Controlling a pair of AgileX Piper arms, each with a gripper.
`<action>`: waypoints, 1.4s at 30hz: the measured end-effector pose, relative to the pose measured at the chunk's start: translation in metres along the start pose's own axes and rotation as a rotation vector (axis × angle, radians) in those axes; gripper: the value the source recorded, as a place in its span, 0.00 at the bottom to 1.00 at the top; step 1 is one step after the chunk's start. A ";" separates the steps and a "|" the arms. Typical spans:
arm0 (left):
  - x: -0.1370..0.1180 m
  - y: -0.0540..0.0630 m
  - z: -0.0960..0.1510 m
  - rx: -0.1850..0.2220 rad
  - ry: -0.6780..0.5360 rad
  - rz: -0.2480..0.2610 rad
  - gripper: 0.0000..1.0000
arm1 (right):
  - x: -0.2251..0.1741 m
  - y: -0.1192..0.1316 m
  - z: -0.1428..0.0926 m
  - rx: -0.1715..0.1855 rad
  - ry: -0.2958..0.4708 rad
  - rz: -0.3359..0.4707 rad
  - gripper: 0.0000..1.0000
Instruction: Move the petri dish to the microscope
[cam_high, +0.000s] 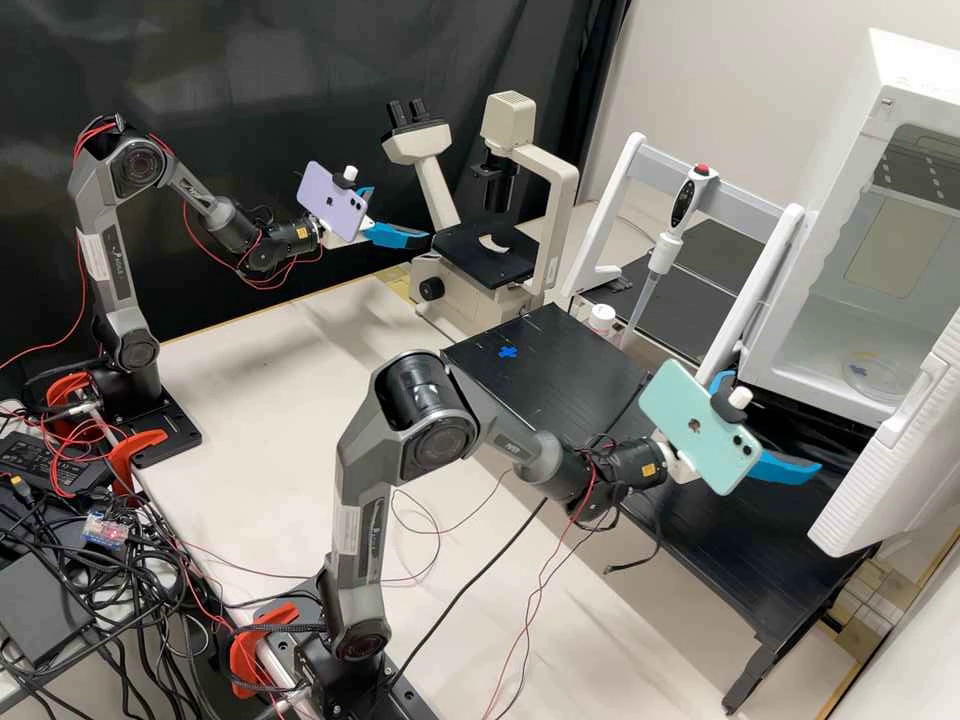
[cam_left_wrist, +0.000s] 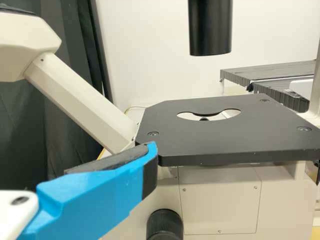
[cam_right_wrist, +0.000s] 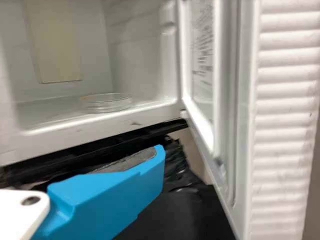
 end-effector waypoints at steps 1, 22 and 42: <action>0.000 0.000 0.000 0.000 0.000 0.000 1.00 | 0.010 0.003 -0.002 -0.006 -0.005 0.007 1.00; 0.000 0.000 0.000 0.000 0.000 0.000 1.00 | 0.155 0.010 -0.020 -0.053 -0.069 -0.013 1.00; 0.000 0.000 0.000 0.000 0.000 0.000 1.00 | 0.204 -0.012 -0.032 -0.066 -0.014 -0.082 1.00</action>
